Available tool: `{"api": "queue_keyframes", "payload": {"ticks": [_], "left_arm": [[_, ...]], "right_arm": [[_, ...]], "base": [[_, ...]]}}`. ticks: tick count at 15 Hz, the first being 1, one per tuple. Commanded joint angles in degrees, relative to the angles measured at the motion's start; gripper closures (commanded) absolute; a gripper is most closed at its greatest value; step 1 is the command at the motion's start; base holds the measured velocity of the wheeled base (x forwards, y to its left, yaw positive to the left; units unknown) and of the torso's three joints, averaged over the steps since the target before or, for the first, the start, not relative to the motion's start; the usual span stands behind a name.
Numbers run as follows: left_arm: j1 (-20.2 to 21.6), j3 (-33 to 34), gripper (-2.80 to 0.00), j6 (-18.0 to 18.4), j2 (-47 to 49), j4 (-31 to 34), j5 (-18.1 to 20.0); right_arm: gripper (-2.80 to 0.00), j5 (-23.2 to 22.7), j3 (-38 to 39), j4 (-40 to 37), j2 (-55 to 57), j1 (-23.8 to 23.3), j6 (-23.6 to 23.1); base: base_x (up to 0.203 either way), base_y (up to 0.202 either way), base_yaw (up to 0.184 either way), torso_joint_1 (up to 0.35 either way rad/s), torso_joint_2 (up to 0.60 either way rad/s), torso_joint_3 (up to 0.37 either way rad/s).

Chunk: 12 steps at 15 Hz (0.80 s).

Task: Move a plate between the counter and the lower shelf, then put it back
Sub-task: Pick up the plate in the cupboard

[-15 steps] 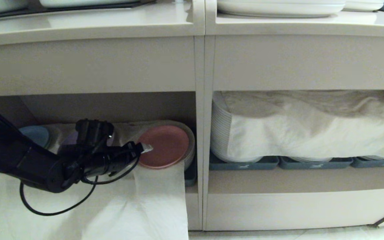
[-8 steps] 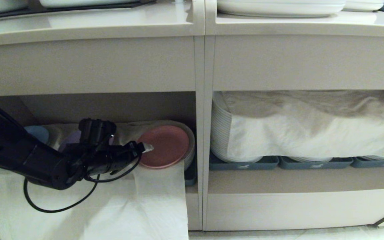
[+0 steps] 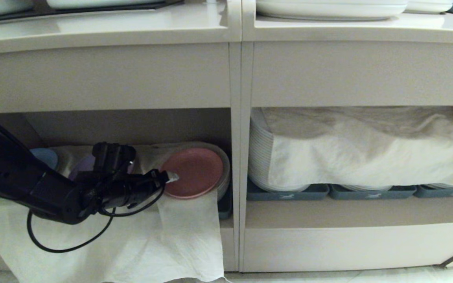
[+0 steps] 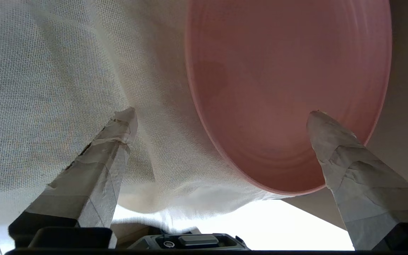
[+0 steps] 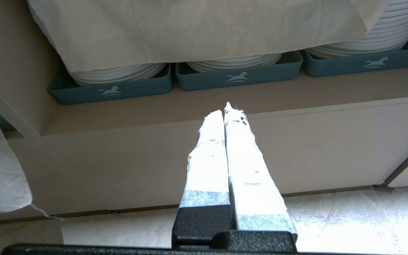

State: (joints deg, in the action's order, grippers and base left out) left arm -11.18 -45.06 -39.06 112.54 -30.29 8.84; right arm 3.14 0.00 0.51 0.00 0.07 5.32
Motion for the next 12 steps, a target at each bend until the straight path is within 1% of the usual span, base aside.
{"api": "queue_keyframes", "payload": {"ticks": [1,10,12], "left_arm": [[0.1,0.1,-2.8,-0.2,0.1,-0.2,0.0],[0.1,-0.2,-2.8,-0.1,0.9,-0.2,0.0],[0.2,0.0,-2.8,2.7,1.3,-0.1,-0.1]], "right_arm": [[0.0,0.0,0.0,0.0,0.0,0.0,0.0],[0.0,0.0,0.0,0.0,0.0,0.0,0.0],[0.0,0.0,0.0,0.0,0.0,0.0,0.0]], "base": [[0.0,0.0,0.0,0.0,0.0,0.0],[0.0,0.0,0.0,0.0,0.0,0.0],[0.0,0.0,0.0,0.0,0.0,0.0]]}}
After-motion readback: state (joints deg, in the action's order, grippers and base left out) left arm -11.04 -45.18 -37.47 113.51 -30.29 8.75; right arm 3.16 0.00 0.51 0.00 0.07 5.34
